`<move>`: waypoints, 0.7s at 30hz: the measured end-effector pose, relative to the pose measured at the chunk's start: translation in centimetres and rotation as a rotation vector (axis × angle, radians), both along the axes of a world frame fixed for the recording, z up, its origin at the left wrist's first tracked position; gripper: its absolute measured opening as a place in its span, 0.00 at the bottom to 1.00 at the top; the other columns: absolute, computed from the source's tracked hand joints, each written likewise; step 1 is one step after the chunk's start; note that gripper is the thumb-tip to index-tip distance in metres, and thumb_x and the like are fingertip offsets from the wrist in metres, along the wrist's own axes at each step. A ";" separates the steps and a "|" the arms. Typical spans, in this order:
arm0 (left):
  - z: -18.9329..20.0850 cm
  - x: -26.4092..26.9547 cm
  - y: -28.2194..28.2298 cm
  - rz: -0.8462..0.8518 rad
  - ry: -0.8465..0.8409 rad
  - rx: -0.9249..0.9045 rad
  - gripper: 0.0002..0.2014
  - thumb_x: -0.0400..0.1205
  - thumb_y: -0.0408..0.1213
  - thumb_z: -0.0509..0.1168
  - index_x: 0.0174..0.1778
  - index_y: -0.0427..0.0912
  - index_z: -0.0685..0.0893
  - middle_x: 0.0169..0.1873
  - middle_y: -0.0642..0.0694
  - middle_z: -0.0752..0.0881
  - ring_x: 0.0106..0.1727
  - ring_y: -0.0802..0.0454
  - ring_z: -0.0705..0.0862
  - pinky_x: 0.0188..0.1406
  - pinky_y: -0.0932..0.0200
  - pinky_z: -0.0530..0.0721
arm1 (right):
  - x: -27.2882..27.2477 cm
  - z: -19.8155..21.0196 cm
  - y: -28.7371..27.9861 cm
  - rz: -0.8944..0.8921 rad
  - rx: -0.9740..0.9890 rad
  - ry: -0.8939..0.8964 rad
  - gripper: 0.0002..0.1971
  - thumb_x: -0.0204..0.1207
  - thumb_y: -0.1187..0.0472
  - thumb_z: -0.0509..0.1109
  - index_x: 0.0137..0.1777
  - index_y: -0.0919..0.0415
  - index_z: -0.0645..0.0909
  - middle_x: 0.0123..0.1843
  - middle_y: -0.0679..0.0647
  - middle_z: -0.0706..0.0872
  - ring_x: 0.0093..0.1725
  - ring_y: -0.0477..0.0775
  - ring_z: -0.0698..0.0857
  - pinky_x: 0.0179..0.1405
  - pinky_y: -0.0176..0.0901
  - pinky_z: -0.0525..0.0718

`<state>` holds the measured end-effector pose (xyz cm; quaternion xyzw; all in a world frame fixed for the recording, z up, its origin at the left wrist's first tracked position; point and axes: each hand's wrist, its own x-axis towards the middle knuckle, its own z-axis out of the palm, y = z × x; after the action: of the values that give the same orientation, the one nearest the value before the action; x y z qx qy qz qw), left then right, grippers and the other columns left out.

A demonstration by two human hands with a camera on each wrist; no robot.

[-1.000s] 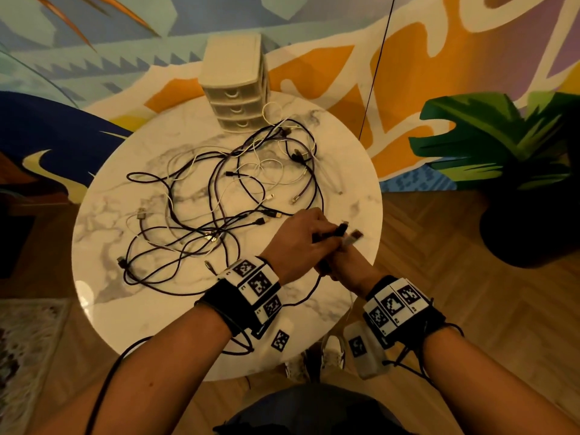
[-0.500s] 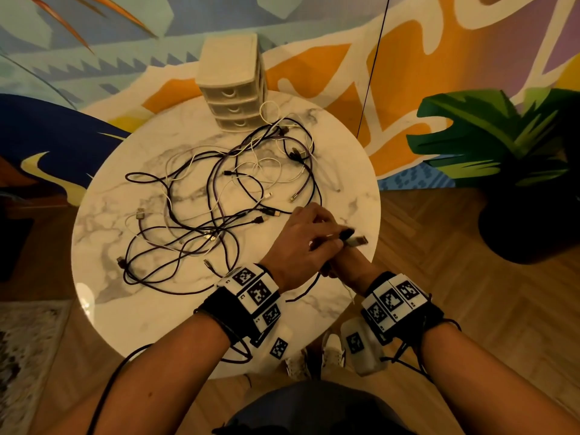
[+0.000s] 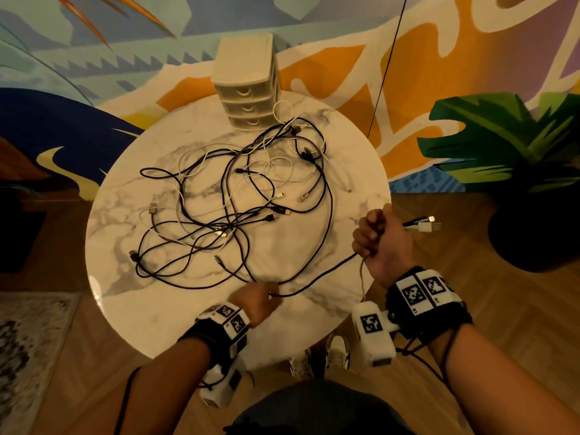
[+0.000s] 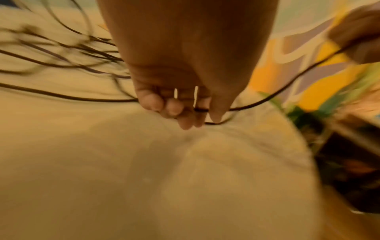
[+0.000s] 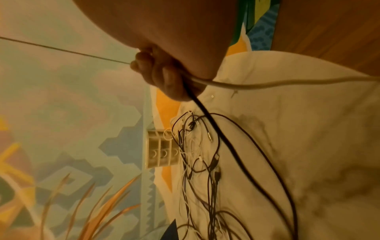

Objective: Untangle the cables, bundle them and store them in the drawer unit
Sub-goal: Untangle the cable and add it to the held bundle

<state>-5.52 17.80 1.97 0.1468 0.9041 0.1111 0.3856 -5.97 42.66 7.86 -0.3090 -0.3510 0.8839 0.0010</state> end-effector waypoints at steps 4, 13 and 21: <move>0.9 -2.9 -3.8 0.149 0.151 -0.220 0.16 0.85 0.50 0.55 0.66 0.52 0.77 0.60 0.40 0.83 0.60 0.39 0.82 0.57 0.51 0.81 | 0.0 -0.3 0.8 -0.162 0.105 -0.038 0.26 0.86 0.44 0.48 0.28 0.57 0.66 0.18 0.48 0.63 0.17 0.46 0.60 0.19 0.36 0.59; 11.8 -2.8 4.2 -0.094 0.618 -0.296 0.14 0.84 0.44 0.53 0.50 0.46 0.84 0.47 0.43 0.87 0.51 0.40 0.85 0.40 0.53 0.78 | 2.4 2.9 -5.9 0.833 0.778 0.131 0.34 0.81 0.40 0.49 0.21 0.58 0.81 0.17 0.48 0.72 0.18 0.41 0.70 0.26 0.28 0.70; 11.8 -2.0 4.6 -0.177 0.457 -0.324 0.10 0.78 0.43 0.62 0.52 0.48 0.84 0.47 0.46 0.85 0.50 0.45 0.85 0.39 0.53 0.79 | 2.3 1.9 -7.0 1.048 0.656 0.268 0.25 0.86 0.52 0.54 0.34 0.68 0.80 0.19 0.44 0.68 0.20 0.41 0.64 0.25 0.28 0.66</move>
<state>-7.50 22.45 13.74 0.1826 0.9573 -0.1047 0.1984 -3.71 35.64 9.77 0.0335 -0.7052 0.6445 -0.2936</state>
